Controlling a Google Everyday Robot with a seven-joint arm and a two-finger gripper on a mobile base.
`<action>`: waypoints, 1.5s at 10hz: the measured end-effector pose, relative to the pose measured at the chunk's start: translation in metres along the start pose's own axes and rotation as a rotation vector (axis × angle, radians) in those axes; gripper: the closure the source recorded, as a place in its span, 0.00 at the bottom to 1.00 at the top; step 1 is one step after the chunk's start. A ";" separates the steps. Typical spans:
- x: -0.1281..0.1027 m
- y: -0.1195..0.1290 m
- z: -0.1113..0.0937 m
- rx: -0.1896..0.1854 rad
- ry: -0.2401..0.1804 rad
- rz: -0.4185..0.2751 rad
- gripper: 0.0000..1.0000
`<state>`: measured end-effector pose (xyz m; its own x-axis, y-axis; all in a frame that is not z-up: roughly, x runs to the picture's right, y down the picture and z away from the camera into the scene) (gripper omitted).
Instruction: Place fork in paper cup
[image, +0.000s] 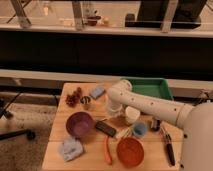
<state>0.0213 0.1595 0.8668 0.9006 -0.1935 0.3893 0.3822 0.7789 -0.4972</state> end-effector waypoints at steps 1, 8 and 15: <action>0.000 0.000 0.000 -0.001 0.001 0.000 0.48; 0.002 0.001 0.002 -0.005 0.005 0.005 0.20; 0.001 0.000 0.009 -0.009 0.006 0.027 0.20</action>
<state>0.0205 0.1641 0.8744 0.9118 -0.1763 0.3709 0.3599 0.7782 -0.5147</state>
